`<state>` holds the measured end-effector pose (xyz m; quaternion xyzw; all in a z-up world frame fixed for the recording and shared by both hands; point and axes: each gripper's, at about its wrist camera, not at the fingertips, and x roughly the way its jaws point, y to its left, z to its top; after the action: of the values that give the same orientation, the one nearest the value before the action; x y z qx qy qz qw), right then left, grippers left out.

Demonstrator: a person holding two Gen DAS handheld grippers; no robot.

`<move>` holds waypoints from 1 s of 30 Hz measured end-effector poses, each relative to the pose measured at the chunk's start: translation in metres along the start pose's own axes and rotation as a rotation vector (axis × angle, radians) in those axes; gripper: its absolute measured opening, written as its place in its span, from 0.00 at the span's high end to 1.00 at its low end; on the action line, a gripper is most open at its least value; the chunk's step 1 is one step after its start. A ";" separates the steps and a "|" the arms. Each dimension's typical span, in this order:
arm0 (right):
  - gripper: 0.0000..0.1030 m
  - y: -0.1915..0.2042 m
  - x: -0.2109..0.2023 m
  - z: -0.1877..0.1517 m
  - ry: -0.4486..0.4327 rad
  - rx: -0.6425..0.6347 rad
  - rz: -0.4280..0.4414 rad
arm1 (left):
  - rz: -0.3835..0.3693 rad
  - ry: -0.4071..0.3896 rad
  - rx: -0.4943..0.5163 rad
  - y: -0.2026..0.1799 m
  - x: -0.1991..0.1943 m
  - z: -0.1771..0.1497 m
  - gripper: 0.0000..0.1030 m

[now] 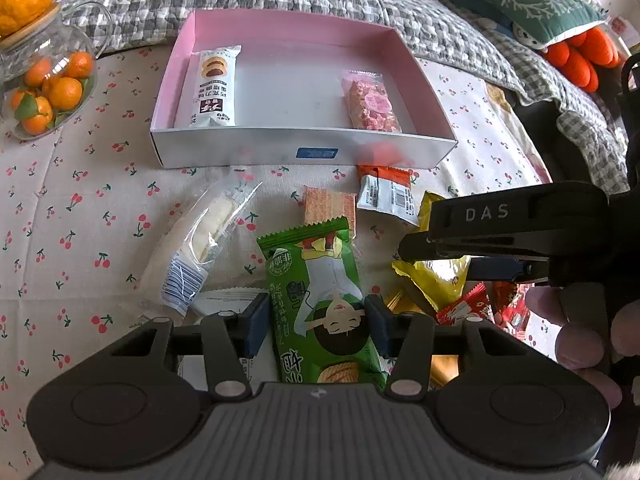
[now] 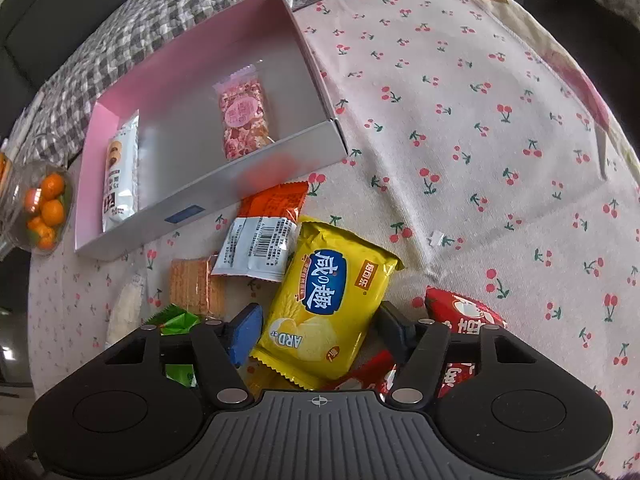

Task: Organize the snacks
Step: 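Grasp the green cartoon snack bag with the left tool while the right tool grasps the yellow chip bag, then carry both bags into the pink box and open both tools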

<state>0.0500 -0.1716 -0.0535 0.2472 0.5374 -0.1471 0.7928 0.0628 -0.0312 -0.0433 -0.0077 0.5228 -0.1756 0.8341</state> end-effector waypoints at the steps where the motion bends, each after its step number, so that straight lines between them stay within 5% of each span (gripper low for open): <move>1: 0.43 0.001 0.000 0.000 -0.003 -0.005 -0.003 | 0.001 -0.001 0.001 0.000 0.000 0.000 0.56; 30: 0.47 -0.003 -0.036 0.007 -0.083 0.034 0.070 | -0.047 -0.091 -0.040 0.009 -0.026 0.015 0.60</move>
<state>0.0406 -0.1792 -0.0182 0.2728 0.4927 -0.1384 0.8147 0.0678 -0.0177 -0.0156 -0.0445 0.4873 -0.1843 0.8524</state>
